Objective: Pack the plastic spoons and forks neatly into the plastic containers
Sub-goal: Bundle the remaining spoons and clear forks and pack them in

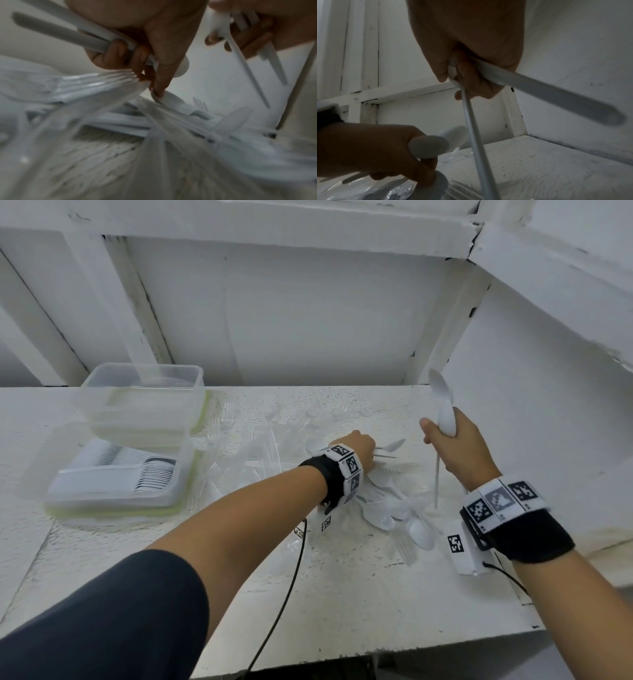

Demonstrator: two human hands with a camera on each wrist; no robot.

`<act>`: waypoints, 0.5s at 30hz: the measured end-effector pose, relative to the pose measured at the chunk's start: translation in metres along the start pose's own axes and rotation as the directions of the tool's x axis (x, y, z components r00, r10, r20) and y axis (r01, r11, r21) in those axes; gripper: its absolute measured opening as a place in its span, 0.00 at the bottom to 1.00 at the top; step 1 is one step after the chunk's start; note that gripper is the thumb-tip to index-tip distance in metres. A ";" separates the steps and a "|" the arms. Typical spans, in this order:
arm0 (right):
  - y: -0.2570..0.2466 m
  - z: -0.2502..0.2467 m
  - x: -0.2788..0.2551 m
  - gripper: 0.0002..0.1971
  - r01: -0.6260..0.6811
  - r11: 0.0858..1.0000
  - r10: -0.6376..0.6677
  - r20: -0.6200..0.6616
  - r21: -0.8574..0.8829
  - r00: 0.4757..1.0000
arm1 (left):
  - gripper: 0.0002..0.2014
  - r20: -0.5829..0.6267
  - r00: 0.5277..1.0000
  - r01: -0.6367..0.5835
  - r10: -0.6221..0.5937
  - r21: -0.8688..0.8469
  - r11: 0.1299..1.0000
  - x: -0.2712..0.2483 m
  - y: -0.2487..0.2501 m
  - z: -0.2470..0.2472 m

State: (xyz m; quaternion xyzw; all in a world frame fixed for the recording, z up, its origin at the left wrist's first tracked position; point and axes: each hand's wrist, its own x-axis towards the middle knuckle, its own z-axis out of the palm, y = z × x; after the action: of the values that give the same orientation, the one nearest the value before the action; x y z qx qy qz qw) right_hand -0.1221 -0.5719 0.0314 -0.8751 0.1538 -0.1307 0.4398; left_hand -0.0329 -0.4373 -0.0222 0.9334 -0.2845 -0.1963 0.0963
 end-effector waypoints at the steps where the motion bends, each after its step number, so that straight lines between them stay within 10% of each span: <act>1: 0.002 0.000 -0.001 0.10 -0.003 1.000 0.003 0.012 -0.001 1.000 | 0.12 -0.028 0.999 -0.016 0.015 -0.031 0.999 -0.001 -0.002 -0.001; 15: -0.004 0.020 -0.005 0.04 0.021 0.999 -0.017 0.110 -0.034 0.994 | 0.06 -0.292 0.956 -0.106 0.022 -0.276 0.955 -0.043 -0.034 -0.035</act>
State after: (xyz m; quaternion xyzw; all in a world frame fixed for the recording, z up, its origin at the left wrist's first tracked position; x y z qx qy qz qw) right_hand -0.1184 -0.5527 0.0227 -0.8899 0.1234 -0.0841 0.4310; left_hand -0.0346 -0.3826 0.0129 0.9179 -0.2665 -0.0958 0.2779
